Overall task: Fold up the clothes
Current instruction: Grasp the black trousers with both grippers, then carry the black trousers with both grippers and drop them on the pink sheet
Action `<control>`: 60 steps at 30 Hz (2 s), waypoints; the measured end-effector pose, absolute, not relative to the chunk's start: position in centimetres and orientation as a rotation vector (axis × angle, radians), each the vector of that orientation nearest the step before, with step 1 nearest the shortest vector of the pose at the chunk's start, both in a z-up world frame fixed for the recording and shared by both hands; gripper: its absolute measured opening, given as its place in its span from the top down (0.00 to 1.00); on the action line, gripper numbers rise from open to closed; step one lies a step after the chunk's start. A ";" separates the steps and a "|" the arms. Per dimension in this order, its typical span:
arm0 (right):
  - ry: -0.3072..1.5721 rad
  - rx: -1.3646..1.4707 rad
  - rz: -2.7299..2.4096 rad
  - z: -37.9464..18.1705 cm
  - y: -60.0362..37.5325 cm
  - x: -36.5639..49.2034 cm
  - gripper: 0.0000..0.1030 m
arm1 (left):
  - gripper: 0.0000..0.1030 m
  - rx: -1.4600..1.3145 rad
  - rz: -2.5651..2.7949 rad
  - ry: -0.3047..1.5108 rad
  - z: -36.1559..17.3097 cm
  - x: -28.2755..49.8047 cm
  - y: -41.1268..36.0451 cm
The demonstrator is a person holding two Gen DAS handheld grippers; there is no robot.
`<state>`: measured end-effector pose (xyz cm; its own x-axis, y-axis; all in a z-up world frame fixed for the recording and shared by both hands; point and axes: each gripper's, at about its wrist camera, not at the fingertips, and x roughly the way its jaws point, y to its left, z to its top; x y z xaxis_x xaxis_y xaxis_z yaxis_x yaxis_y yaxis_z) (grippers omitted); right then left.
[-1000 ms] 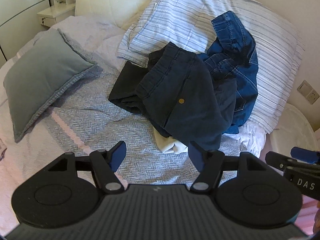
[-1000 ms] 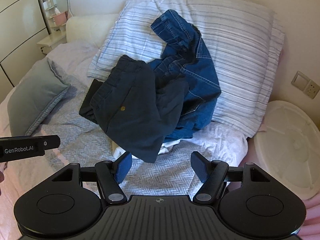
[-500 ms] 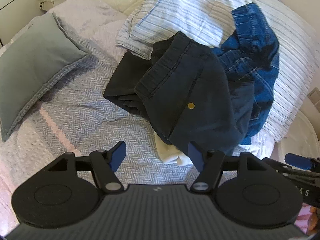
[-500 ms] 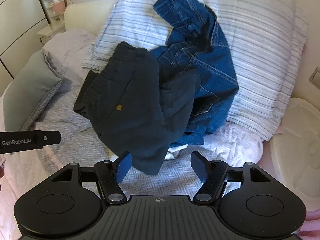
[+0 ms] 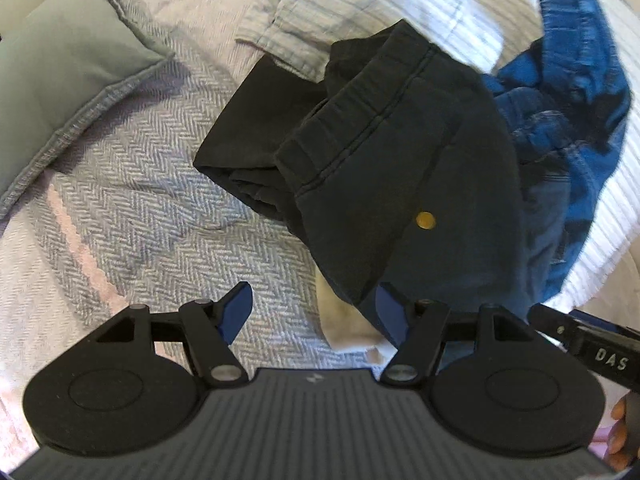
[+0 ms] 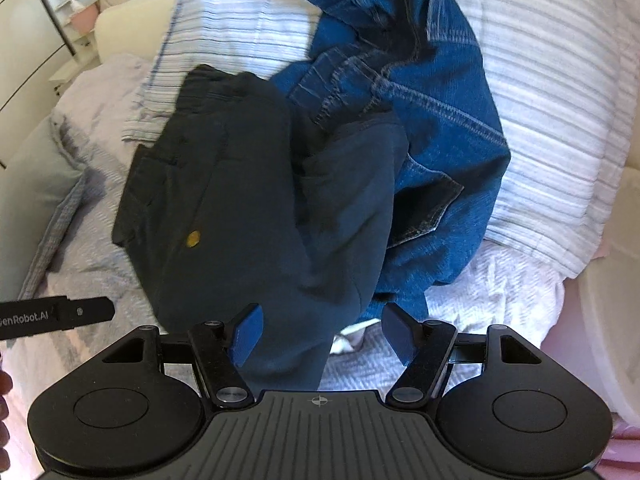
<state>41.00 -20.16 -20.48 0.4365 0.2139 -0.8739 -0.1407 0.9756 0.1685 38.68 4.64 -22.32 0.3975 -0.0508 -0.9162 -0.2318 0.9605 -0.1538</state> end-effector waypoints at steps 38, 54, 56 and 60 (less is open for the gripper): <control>0.882 0.330 0.585 -16.9 -20.4 41.2 0.94 | 0.96 -0.535 0.035 0.788 -19.3 37.3 9.0; 0.740 0.321 1.228 -2.6 -4.2 22.6 0.94 | 0.98 -0.511 0.443 0.285 2.0 4.9 21.0; 0.721 0.370 1.319 -1.0 -1.7 19.3 0.95 | 0.98 -0.476 0.495 0.223 5.7 0.2 22.5; 0.672 0.440 1.485 3.2 2.5 12.4 0.95 | 0.98 -0.332 0.566 0.104 13.1 -7.8 23.0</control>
<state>12.43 2.49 3.22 -0.0411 0.9895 -0.1389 -0.7578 0.0597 0.6498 -7.76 23.04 13.11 0.8407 0.5083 -0.1869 -0.5415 0.7926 -0.2803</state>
